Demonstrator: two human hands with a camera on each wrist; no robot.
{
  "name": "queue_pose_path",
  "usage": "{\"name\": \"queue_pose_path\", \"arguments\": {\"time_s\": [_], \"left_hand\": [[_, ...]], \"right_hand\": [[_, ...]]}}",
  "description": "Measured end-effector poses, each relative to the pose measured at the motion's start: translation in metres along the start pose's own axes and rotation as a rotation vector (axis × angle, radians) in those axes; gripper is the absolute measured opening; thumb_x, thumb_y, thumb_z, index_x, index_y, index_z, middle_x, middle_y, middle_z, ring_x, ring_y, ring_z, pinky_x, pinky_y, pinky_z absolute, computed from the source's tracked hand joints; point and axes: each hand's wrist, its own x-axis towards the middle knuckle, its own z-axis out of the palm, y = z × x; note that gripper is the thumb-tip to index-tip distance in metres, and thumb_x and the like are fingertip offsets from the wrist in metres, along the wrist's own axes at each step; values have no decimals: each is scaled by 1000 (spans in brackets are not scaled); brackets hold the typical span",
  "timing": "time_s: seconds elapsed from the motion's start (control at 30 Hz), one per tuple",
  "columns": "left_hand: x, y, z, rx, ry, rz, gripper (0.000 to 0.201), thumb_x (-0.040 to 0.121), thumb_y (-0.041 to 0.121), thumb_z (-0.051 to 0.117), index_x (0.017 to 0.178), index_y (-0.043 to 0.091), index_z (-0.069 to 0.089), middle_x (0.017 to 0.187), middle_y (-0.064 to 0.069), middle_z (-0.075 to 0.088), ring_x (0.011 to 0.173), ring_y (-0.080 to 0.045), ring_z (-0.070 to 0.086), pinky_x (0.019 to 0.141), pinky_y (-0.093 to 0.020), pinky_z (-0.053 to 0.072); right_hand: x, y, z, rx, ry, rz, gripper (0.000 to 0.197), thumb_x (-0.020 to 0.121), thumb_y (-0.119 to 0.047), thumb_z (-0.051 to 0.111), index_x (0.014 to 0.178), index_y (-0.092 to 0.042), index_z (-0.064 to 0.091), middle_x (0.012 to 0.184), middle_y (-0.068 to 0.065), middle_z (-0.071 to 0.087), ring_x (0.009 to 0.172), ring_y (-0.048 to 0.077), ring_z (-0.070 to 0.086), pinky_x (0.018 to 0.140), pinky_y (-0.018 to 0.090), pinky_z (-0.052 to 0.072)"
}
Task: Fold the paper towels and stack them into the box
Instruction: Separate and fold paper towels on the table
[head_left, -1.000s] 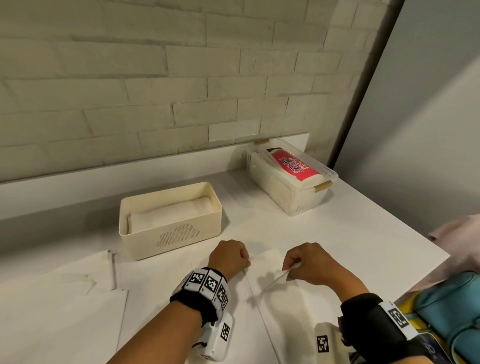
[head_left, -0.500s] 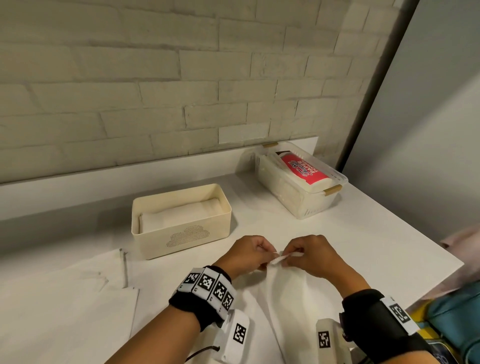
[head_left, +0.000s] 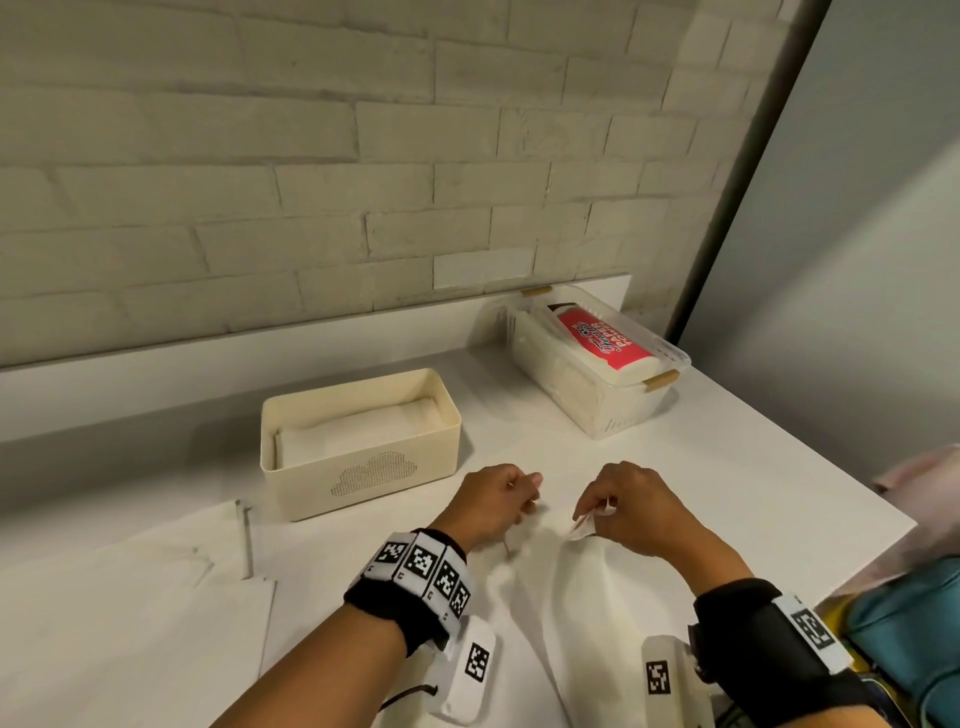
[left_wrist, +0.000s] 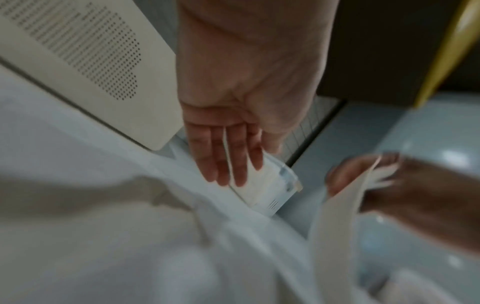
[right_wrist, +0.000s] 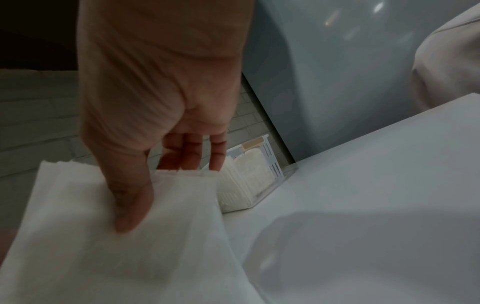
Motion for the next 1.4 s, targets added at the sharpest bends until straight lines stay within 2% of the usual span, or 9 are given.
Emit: {"name": "queue_pose_path", "arguments": {"time_s": [0.17, 0.33, 0.53, 0.6, 0.7, 0.9, 1.07, 1.23, 1.4], "left_hand": [[10, -24, 1, 506, 55, -64, 33, 84, 31, 64, 111, 14, 56, 113, -6, 62, 109, -22, 55, 90, -31, 46], [13, -30, 14, 636, 27, -73, 40, 77, 33, 70, 112, 17, 58, 116, -4, 61, 113, -22, 54, 91, -31, 45], [12, -27, 13, 509, 26, -87, 7, 73, 18, 74, 77, 16, 68, 98, -5, 70, 97, -20, 63, 79, -27, 49], [11, -27, 13, 496, 34, -75, 21, 71, 15, 72, 61, 21, 55, 95, -5, 70, 95, -21, 63, 77, -28, 49], [10, -28, 13, 482, 56, -62, 30, 70, 14, 72, 56, 23, 48, 91, -2, 69, 93, -20, 63, 72, -25, 46], [5, -29, 10, 515, 82, 7, 29, 74, 17, 69, 57, 26, 47, 92, 2, 69, 94, -17, 61, 69, -22, 40], [3, -29, 11, 482, 100, 33, 26, 72, 18, 65, 54, 28, 49, 76, 9, 58, 98, -16, 55, 70, -25, 43], [-2, -12, 6, 154, -44, 15, 24, 74, 15, 74, 62, 24, 55, 67, 10, 57, 61, -4, 53, 56, -14, 43], [-8, 6, 6, -90, -107, 25, 20, 76, 6, 69, 67, 20, 58, 63, 4, 58, 62, -11, 54, 58, -18, 45]], "right_hand": [[-3, 3, 3, 7, 37, -6, 17, 72, -14, 78, 89, -19, 76, 87, -15, 46, 91, 10, 39, 68, 1, 30], [-1, 3, 7, -13, 14, 33, 18, 75, -22, 76, 91, -16, 75, 124, -7, 55, 112, 11, 44, 78, 8, 28], [2, -1, 9, 1, -10, 60, 17, 76, -25, 75, 91, -16, 74, 104, -3, 68, 94, 14, 55, 73, 16, 36], [2, 0, 8, 21, -22, 84, 16, 76, -23, 74, 90, -15, 73, 91, -6, 66, 87, 15, 56, 71, 17, 40], [4, -1, 8, 33, -25, 104, 13, 77, -22, 73, 88, -16, 72, 72, -19, 51, 77, 9, 50, 60, 9, 35], [6, 2, 12, 58, -42, 119, 13, 75, -22, 76, 86, -16, 72, 68, -19, 51, 66, 1, 48, 56, 6, 34], [7, 2, 12, 32, -49, 114, 17, 75, -22, 76, 90, -16, 73, 79, -17, 56, 79, 8, 50, 61, 7, 34], [7, -3, 11, -21, -24, 36, 21, 72, -22, 78, 92, -17, 74, 130, -7, 54, 118, 11, 44, 85, 12, 33], [7, -15, -1, -44, -19, -36, 16, 75, -17, 75, 91, -17, 75, 124, -6, 60, 114, 9, 48, 80, 7, 33]]}}
